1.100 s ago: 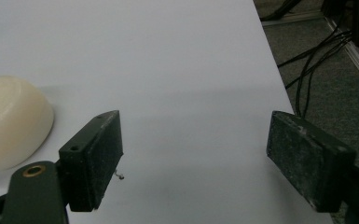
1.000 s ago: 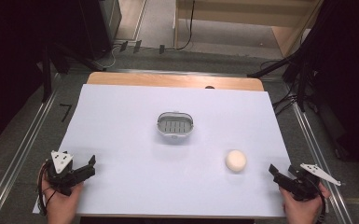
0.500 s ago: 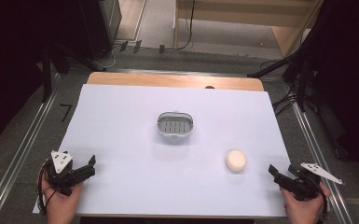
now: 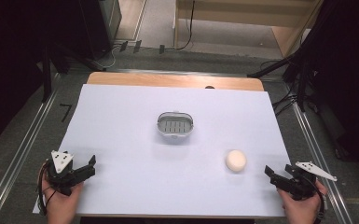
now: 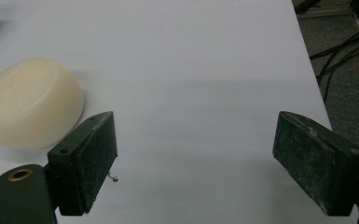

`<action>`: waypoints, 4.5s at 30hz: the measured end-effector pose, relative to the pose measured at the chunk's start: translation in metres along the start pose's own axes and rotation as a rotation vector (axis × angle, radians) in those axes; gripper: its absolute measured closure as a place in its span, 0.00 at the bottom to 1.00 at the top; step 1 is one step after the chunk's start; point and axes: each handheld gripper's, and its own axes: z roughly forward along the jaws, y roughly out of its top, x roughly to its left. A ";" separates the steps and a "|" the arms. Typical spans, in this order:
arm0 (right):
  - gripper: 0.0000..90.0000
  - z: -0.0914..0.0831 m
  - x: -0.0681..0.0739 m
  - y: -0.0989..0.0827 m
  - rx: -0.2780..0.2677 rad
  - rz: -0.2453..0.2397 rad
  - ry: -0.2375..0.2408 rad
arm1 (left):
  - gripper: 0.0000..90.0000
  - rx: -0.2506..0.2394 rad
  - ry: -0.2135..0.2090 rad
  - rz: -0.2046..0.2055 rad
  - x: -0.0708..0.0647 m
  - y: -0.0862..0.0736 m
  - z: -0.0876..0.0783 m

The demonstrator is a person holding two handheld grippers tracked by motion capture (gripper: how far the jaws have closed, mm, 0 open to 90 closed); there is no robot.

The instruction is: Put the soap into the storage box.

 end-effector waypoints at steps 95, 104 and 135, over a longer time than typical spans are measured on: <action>0.05 0.048 0.092 0.008 0.119 -0.167 0.152 | 0.09 -0.001 -0.001 0.002 0.000 0.000 0.000; 0.10 0.056 0.101 0.014 0.122 -0.160 0.149 | 0.09 -0.001 0.000 0.002 0.000 0.000 0.000; 0.28 0.054 0.127 0.017 0.154 -0.207 0.090 | 0.09 -0.004 0.000 -0.002 0.000 0.000 0.000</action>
